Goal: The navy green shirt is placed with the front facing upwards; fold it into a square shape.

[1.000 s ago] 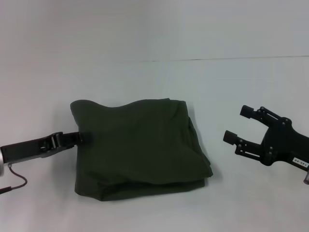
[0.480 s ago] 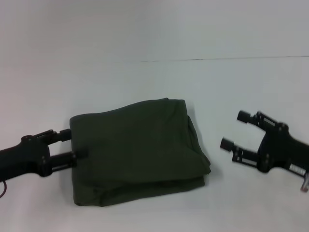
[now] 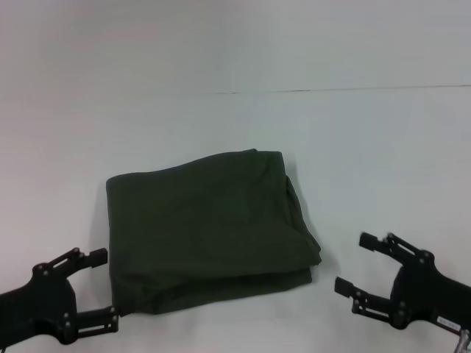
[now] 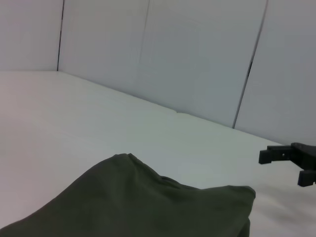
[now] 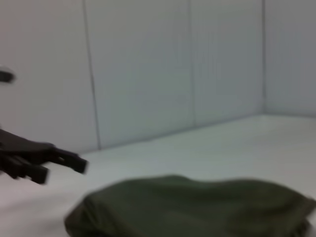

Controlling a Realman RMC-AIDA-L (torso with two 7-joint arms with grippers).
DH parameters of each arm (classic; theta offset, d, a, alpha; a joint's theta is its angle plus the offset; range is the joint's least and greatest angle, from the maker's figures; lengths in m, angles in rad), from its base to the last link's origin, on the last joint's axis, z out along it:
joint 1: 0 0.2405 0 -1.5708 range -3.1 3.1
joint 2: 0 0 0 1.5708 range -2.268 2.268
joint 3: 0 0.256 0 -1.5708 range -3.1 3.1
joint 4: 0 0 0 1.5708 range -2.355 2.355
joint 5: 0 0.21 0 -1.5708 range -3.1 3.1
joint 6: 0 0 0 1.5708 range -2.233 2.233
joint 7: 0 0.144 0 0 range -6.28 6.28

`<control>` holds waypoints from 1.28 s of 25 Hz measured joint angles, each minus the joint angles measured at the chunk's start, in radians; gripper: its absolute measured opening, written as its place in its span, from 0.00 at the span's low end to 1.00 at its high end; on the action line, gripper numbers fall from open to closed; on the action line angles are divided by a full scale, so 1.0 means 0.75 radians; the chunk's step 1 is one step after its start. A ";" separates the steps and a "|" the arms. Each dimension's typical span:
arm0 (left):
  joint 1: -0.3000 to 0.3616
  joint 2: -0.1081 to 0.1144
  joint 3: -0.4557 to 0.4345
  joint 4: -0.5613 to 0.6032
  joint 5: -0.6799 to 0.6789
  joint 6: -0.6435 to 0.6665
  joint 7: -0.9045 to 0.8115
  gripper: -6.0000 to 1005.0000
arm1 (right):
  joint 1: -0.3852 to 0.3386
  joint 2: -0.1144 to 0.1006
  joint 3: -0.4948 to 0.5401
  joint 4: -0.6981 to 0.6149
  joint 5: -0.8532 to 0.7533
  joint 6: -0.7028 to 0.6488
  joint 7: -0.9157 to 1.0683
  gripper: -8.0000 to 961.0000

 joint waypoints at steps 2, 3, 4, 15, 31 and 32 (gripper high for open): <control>0.009 -0.001 -0.014 -0.017 0.003 -0.003 0.032 0.96 | -0.019 0.001 0.005 0.011 -0.001 0.028 -0.022 0.95; 0.012 -0.001 -0.024 -0.028 0.008 -0.005 0.053 0.96 | -0.024 0.001 0.006 0.020 -0.001 0.036 -0.034 0.95; 0.014 -0.002 -0.033 -0.038 0.015 -0.006 0.065 0.96 | -0.027 0.000 0.006 0.027 -0.001 0.042 -0.041 0.95; 0.018 -0.002 -0.050 -0.046 0.078 0.000 0.088 0.96 | -0.024 0.000 -0.005 0.036 -0.001 0.077 -0.048 0.95; 0.007 0.006 -0.131 -0.045 0.058 0.006 0.089 0.96 | -0.010 0.005 -0.005 0.059 -0.001 0.067 -0.061 0.95; 0.006 0.006 -0.136 -0.049 0.054 0.005 0.090 0.96 | -0.008 0.004 -0.005 0.062 -0.001 0.070 -0.063 0.95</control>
